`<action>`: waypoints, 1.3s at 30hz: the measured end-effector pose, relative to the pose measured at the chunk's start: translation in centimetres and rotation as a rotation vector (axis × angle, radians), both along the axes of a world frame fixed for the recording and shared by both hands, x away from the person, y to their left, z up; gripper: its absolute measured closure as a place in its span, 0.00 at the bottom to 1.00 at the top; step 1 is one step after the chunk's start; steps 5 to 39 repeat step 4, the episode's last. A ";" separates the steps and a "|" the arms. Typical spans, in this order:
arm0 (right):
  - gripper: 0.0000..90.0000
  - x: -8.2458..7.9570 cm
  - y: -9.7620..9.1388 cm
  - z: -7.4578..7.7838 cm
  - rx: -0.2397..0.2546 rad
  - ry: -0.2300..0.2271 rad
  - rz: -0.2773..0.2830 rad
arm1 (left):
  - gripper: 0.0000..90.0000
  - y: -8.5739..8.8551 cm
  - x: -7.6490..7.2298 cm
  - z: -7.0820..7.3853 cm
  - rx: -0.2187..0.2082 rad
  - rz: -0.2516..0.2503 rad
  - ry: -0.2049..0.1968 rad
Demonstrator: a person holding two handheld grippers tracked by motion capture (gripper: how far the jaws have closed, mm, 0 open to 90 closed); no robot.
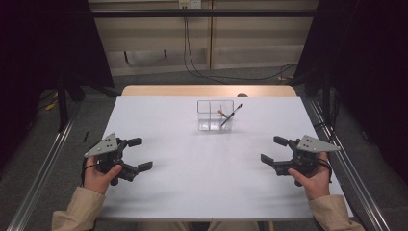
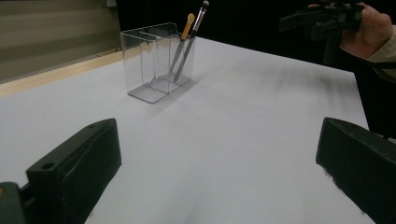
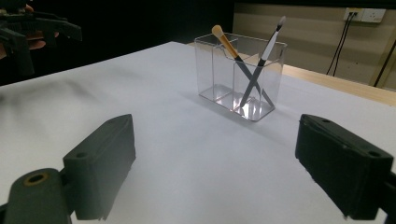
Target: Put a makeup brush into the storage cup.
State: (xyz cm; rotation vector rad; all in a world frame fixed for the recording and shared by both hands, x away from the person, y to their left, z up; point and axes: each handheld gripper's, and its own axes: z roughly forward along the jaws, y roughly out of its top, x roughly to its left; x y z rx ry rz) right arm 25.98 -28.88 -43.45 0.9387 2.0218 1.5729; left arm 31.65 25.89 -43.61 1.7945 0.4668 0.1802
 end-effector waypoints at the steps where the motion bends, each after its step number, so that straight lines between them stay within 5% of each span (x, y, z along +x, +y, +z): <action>1: 0.13 0.0 0.1 0.0 -0.003 0.000 0.001 | 0.00 0.0 0.0 0.0 0.000 0.000 -0.001; 39: 0.13 0.0 0.2 0.0 -0.002 0.001 0.004 | 0.00 0.1 -0.1 0.0 0.001 0.003 0.000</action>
